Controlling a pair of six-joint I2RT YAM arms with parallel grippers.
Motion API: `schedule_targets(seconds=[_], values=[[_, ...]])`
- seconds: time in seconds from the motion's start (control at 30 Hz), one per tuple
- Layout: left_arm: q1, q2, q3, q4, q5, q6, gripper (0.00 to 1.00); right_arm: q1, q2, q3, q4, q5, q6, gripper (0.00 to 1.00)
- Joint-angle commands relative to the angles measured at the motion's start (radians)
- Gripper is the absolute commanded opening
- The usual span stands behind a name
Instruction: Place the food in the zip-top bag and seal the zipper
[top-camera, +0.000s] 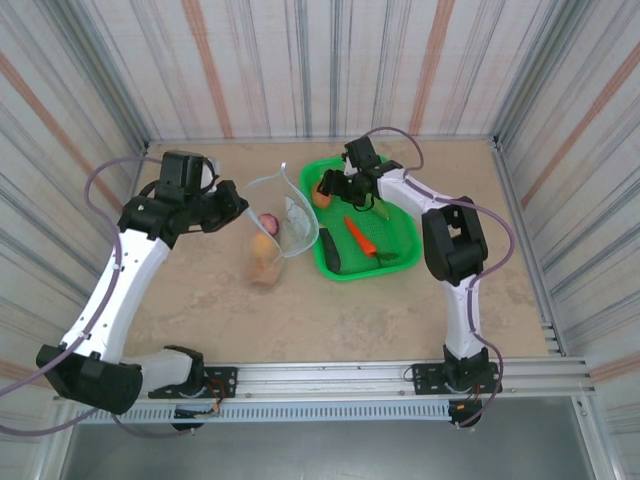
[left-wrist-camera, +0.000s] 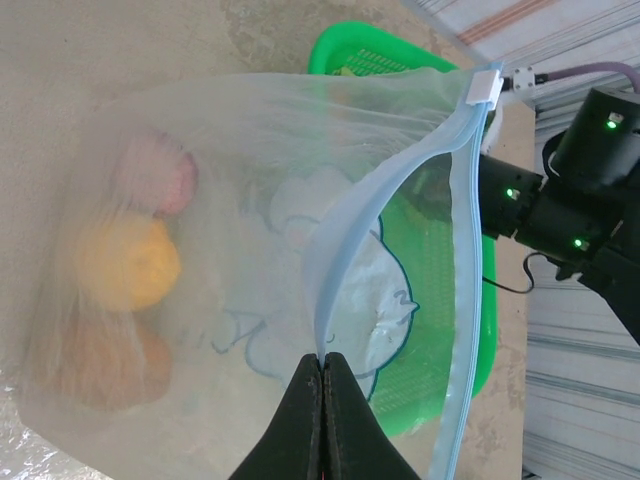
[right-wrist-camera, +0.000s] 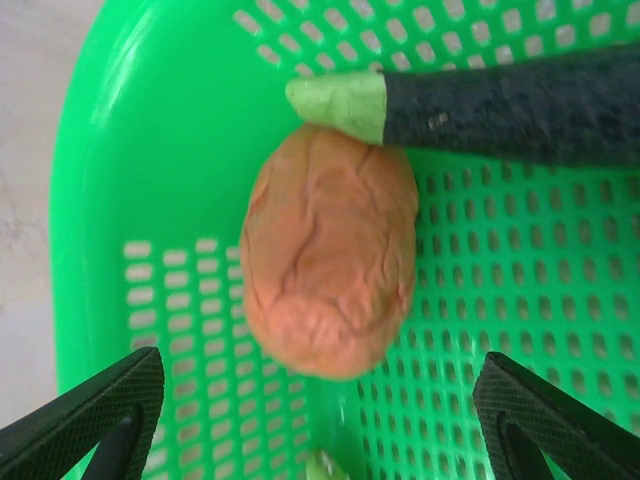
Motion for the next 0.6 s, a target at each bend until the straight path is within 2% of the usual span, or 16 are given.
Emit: schedule_targets(seconds=[0.0,0.17,0.33,0.5,0.57], values=[[0.009,0.009,0.037,-0.018,-0.024,-0.001,0.0,-0.008,0.071,0.06,0.004,-0.032,0.05,0.86],[0.01,0.02,0.047,-0.02,-0.024,-0.002,0.0,0.0,0.125,0.083,0.028,-0.04,0.056,0.84],[0.009,0.019,0.043,-0.03,-0.057,0.002,0.0,-0.015,0.154,0.056,0.093,-0.09,0.089,0.72],[0.009,0.015,0.047,-0.052,-0.096,0.01,0.0,-0.033,0.118,-0.016,0.171,-0.128,0.113,0.57],[0.01,0.014,0.051,-0.058,-0.106,0.011,0.0,-0.035,0.088,-0.048,0.192,-0.139,0.114,0.54]])
